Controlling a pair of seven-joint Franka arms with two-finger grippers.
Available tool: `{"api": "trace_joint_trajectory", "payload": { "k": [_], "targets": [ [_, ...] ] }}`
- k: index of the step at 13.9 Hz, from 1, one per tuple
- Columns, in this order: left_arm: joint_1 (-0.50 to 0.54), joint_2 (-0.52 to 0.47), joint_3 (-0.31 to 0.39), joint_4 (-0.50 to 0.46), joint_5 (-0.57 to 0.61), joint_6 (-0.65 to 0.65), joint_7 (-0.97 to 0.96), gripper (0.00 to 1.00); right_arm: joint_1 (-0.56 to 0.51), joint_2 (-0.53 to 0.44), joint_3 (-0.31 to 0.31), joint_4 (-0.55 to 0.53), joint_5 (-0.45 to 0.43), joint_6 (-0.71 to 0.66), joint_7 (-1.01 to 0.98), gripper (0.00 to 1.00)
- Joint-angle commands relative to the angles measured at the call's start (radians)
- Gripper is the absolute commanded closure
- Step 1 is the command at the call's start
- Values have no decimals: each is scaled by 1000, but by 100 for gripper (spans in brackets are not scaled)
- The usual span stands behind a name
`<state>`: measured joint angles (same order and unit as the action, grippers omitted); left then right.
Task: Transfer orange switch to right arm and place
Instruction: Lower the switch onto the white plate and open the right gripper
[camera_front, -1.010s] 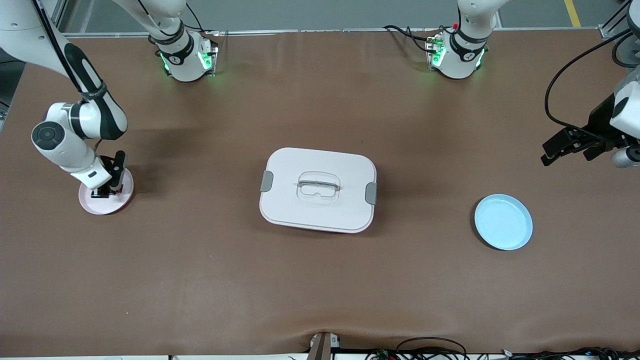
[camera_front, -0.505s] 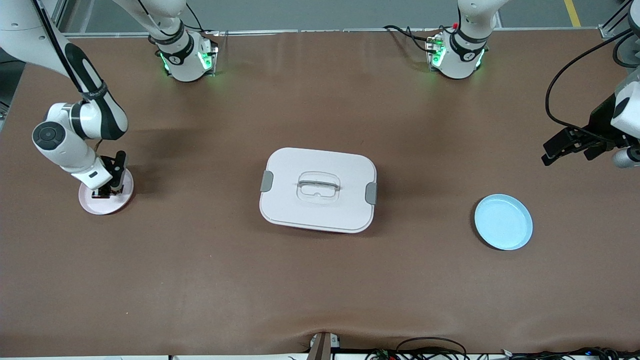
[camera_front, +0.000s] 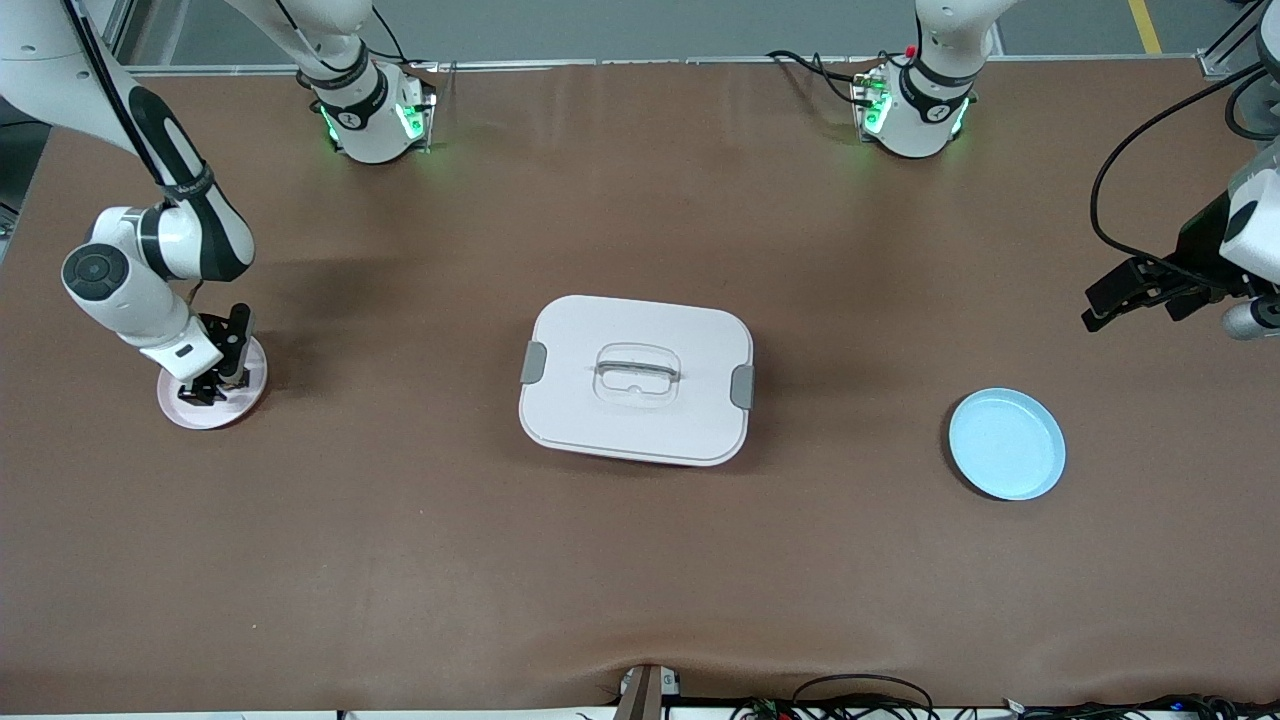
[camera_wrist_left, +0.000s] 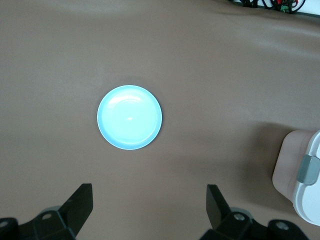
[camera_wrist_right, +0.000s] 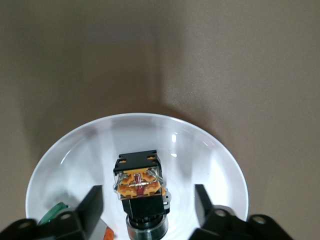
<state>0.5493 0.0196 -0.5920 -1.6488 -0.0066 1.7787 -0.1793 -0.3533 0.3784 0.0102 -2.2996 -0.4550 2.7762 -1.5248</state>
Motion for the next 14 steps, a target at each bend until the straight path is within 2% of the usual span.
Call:
{"api": "trace_joint_trajectory", "payload": {
  "k": [1, 4, 5, 6, 8, 10, 12, 14],
  "targets": [
    [3, 2, -2, 9, -6, -18, 23, 0, -10, -4, 10, 14, -24, -7, 6, 0],
    [-2, 5, 1, 10, -6, -18, 23, 0, -9, -29, 17, 35, -19, -82, 28, 0],
    [-23, 5, 30, 10, -6, -18, 24, 0, 2, -48, 19, 43, -17, -131, 44, 0],
    [-76, 3, 81, 10, -6, -18, 23, 0, 22, -70, 17, 54, -16, -176, 66, 0],
    [-216, 2, 226, 10, -6, -19, 23, 0, 37, -123, 19, 58, -11, -266, 165, 0],
    [-348, 0, 355, 10, -6, -24, 23, 0, 37, -176, 22, 57, 4, -300, 221, 0],
    [-480, -3, 484, 10, -4, -25, 21, 0, 42, -216, 22, 78, 149, -413, 225, 0],
    [-508, -4, 515, 10, -6, -25, 21, 0, 62, -239, 21, 147, 200, -554, 235, 0]
  ]
}}
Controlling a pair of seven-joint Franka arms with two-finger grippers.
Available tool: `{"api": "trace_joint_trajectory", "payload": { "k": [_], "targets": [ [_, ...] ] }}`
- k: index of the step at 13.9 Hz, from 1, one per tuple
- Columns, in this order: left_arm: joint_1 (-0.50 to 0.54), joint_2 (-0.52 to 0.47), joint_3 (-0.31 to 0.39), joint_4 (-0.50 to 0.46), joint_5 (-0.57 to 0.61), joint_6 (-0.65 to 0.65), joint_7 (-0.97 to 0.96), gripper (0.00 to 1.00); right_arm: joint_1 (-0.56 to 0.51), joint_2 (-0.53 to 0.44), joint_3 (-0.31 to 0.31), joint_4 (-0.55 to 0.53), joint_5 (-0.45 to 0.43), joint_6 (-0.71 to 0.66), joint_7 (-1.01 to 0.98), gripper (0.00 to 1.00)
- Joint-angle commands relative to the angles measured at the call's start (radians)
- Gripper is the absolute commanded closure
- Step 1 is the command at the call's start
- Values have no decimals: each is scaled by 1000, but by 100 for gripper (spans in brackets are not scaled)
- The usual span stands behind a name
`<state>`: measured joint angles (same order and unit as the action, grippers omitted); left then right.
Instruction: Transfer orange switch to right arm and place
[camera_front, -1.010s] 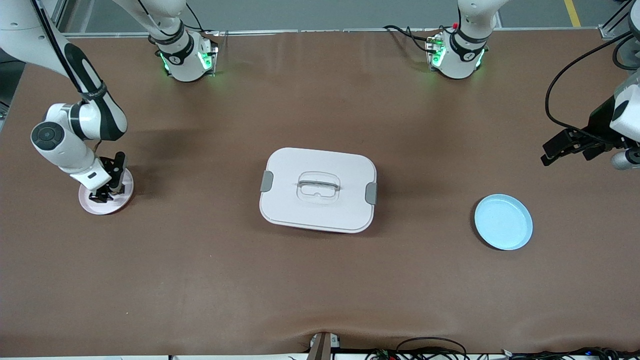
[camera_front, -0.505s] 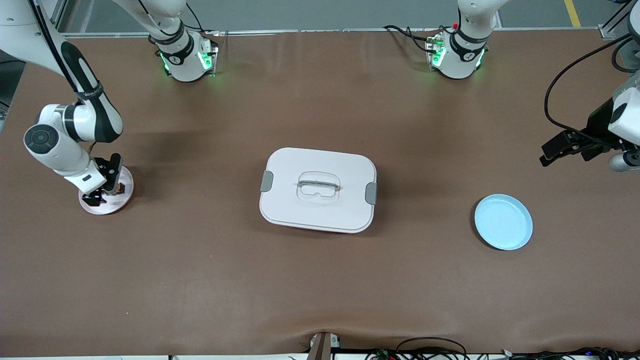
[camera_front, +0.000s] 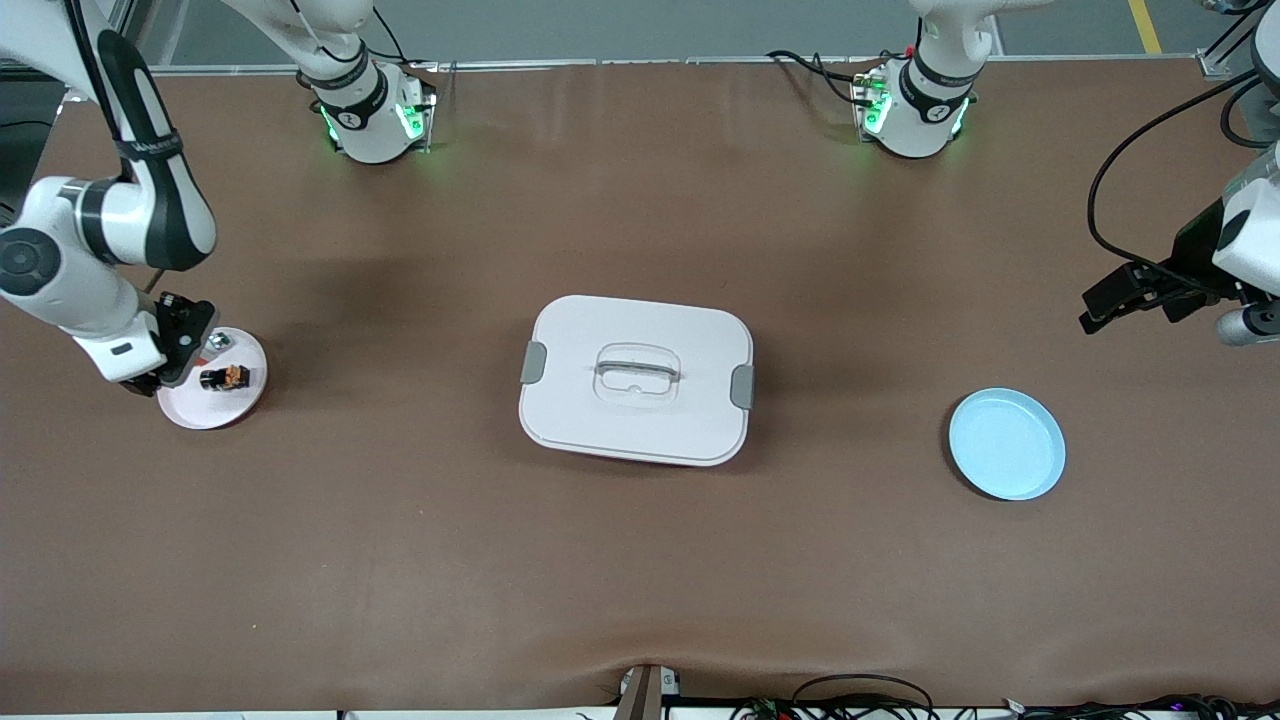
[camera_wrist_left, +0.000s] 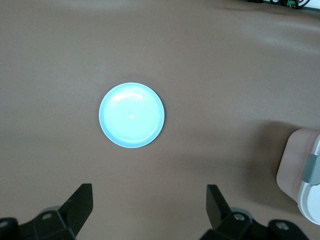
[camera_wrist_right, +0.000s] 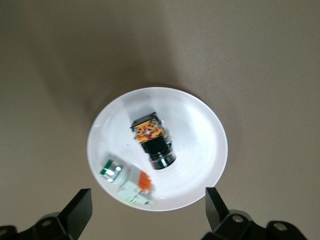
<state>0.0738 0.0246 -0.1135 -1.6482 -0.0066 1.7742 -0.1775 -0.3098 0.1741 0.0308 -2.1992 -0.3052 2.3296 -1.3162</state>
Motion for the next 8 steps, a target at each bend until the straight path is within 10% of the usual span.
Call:
{"api": "trace_joint_trajectory", "payload": {
  "k": [1, 8],
  "targets": [
    [-32, -9, 38, 10, -4, -21, 19, 0, 21, -42, 1, 82, 70, -171, 43, 0],
    [-68, -12, 71, 11, -4, -21, 18, 0, 69, -173, 1, 168, 106, -450, 302, 0]
  ]
}}
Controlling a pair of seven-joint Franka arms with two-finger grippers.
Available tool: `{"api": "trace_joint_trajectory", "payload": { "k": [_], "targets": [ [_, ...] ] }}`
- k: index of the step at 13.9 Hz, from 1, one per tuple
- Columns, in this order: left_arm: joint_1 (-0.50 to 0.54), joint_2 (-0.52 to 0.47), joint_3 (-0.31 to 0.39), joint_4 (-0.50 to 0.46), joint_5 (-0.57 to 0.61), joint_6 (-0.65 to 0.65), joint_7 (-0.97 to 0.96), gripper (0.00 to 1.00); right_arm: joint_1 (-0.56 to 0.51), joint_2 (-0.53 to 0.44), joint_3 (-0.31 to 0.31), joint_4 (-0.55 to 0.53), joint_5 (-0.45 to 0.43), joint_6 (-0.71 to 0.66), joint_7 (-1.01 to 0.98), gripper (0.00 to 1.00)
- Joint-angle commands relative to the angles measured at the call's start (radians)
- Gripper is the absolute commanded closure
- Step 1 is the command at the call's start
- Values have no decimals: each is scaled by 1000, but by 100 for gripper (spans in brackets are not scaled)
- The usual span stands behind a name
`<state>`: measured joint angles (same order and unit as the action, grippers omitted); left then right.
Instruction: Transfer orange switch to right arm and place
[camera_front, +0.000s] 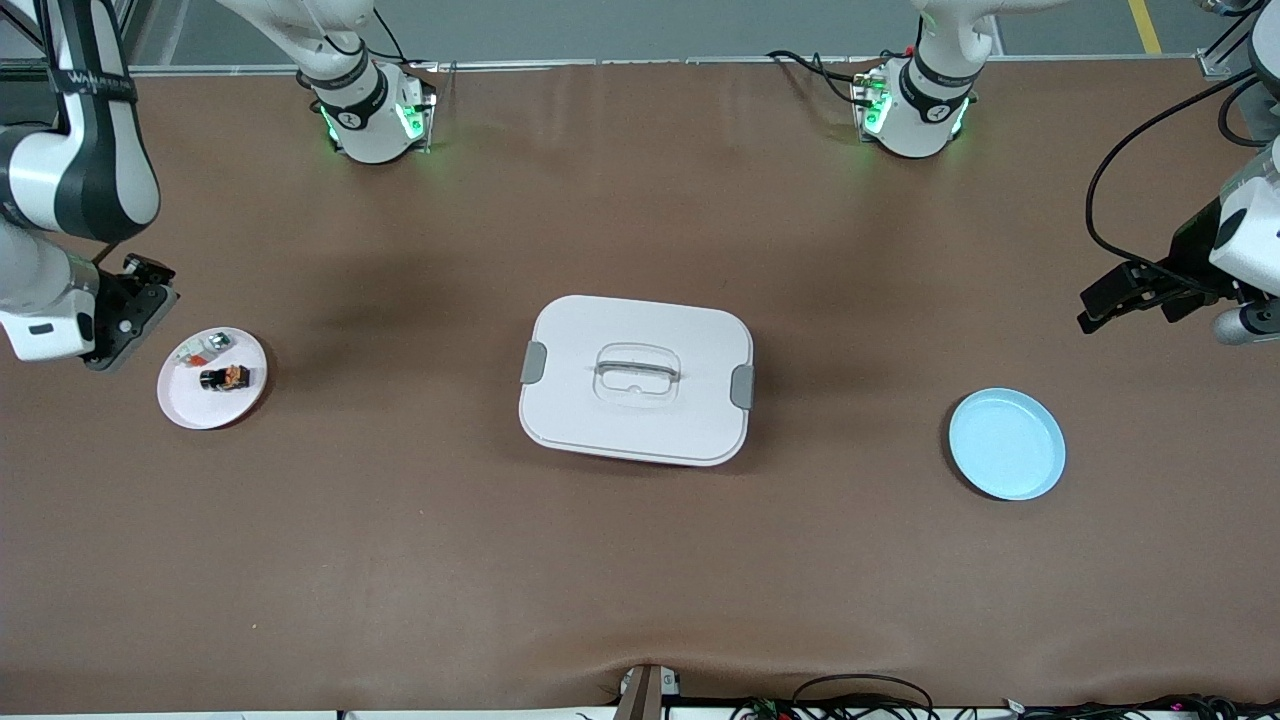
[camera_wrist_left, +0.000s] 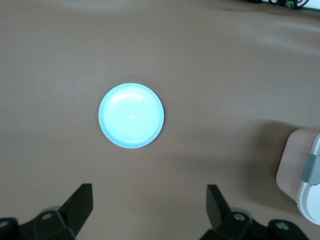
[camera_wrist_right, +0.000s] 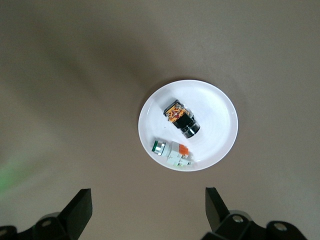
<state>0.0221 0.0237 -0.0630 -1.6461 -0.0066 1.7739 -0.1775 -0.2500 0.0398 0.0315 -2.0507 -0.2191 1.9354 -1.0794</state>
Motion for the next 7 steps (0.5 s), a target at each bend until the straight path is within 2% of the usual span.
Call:
{"api": "trace_joint_trajectory", "payload": {
  "k": [1, 5, 7],
  "targets": [
    [-16, -11, 20, 9, -4, -22, 18, 0, 11, -38, -1, 47, 21, -90, 91, 0],
    [-18, -13, 20, 20, -4, -41, 16, 0, 41, -17, -1, 211, 56, -220, 270, 0],
    [-11, -15, 15, 22, -4, -42, 18, 0, 89, -12, -1, 248, 98, -275, 474, 0]
  ]
}}
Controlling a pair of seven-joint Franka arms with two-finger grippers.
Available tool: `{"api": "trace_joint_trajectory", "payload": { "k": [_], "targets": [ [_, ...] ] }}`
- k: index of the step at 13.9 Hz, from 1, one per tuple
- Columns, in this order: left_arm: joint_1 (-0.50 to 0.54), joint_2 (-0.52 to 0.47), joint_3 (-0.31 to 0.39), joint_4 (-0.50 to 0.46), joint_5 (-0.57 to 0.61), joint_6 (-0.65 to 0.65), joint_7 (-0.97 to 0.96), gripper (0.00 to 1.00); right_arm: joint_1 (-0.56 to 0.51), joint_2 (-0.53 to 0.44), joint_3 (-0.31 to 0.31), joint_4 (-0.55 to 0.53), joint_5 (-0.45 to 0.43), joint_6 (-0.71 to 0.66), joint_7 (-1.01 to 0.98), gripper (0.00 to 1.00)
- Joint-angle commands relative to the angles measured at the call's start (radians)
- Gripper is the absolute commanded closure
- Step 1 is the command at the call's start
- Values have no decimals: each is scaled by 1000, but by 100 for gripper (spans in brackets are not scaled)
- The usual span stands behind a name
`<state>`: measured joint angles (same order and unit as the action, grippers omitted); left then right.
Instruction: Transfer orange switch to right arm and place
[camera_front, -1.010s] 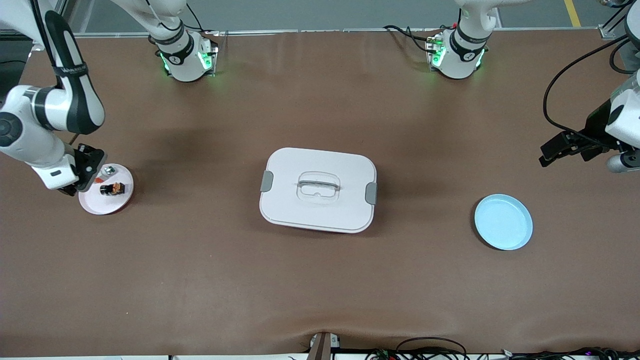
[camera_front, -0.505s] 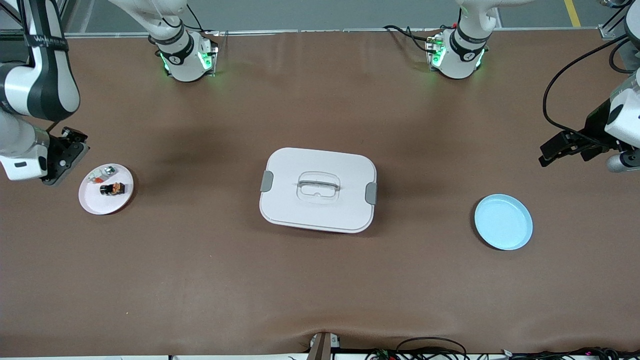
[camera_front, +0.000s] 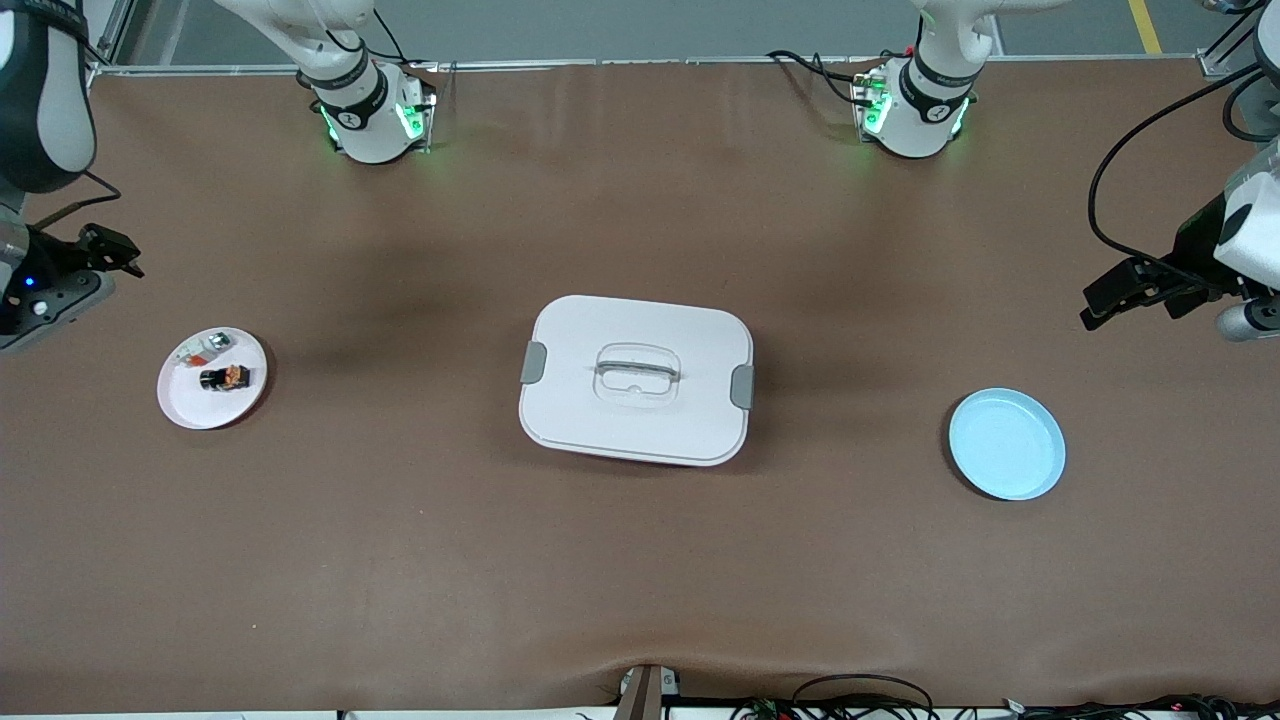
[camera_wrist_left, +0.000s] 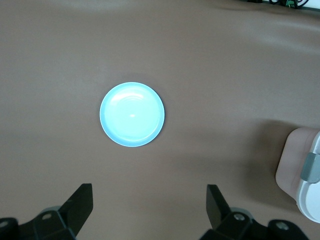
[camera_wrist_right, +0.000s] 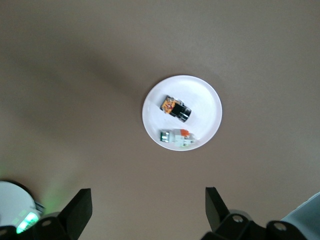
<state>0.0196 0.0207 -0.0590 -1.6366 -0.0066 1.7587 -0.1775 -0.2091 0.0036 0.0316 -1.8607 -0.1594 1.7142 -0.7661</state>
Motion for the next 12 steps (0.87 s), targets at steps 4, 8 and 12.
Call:
{"api": "trace_joint_trajectory", "payload": {
  "k": [4, 8, 12],
  "targets": [
    [-7, -16, 10, 46, -3, -71, 24, 0, 119, 24, -2, 104, 41, -59, 332, 0],
    [-7, -19, 13, 50, -1, -103, 99, 0, 129, 24, -2, 110, 80, -67, 419, 0],
    [-6, -16, 15, 78, -3, -104, 108, 0, 120, 36, -6, 222, 84, -163, 568, 0]
  ]
}}
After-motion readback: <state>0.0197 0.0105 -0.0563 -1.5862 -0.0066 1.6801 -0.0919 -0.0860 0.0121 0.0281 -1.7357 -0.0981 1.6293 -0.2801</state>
